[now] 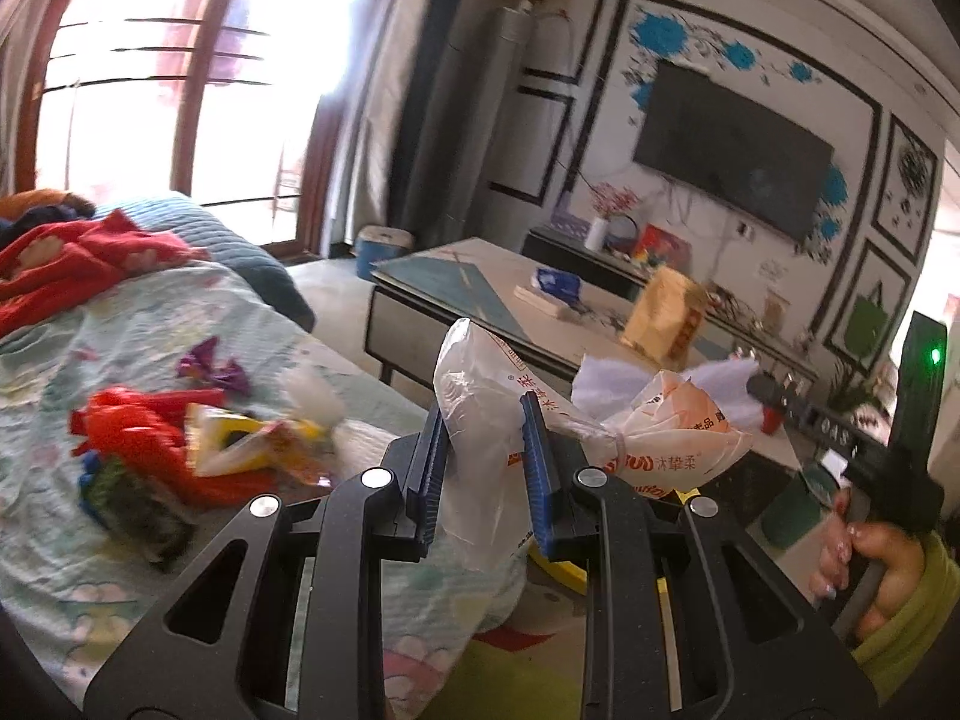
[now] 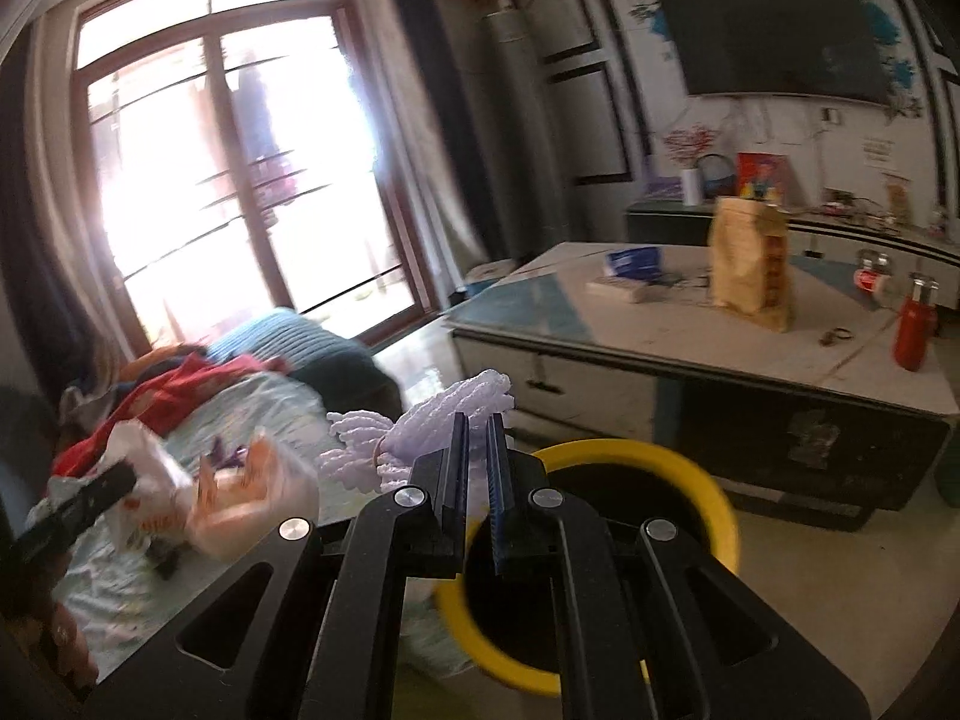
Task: Collect trash
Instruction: 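Carry both items over the yellow bin and open both tools to drop them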
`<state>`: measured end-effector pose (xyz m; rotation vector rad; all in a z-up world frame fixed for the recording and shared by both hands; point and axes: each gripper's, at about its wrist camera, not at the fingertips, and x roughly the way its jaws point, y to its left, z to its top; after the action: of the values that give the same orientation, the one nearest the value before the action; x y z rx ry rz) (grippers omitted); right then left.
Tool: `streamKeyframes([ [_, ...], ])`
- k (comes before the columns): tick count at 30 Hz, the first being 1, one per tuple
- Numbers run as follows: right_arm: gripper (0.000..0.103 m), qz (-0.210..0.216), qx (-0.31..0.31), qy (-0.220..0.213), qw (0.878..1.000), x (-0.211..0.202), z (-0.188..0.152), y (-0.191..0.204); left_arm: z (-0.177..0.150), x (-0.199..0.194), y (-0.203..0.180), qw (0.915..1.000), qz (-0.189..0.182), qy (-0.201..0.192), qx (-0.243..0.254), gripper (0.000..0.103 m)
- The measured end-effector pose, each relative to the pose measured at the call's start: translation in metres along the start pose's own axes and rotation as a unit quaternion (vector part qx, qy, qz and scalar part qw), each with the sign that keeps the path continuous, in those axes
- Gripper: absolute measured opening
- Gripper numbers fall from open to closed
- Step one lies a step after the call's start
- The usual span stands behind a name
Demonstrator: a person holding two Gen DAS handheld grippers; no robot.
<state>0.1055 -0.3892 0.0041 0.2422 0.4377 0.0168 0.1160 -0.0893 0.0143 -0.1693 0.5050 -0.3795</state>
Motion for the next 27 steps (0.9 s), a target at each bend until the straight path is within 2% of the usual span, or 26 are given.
streamKeyframes([
  [9, 0.006, -0.058, 0.039, 0.007, 0.998, 0.007, -0.008, -0.041, -0.013, 0.045, -0.036, 0.9981, -0.022, 0.04, 0.04, 0.018],
  [19, 0.006, -0.102, 0.056, 0.031, 0.993, 0.024, -0.019, -0.07, -0.037, 0.103, -0.071, 0.992, -0.019, 0.087, 0.089, 0.019],
  [25, 0.009, -0.099, 0.074, 0.059, 0.991, 0.041, -0.027, -0.082, -0.051, 0.136, -0.086, 0.9861, -0.02, 0.12, 0.113, 0.022],
  [27, 0.012, -0.095, 0.082, 0.068, 0.99, 0.046, -0.029, -0.086, -0.053, 0.144, -0.088, 0.9851, -0.027, 0.128, 0.111, 0.029],
])
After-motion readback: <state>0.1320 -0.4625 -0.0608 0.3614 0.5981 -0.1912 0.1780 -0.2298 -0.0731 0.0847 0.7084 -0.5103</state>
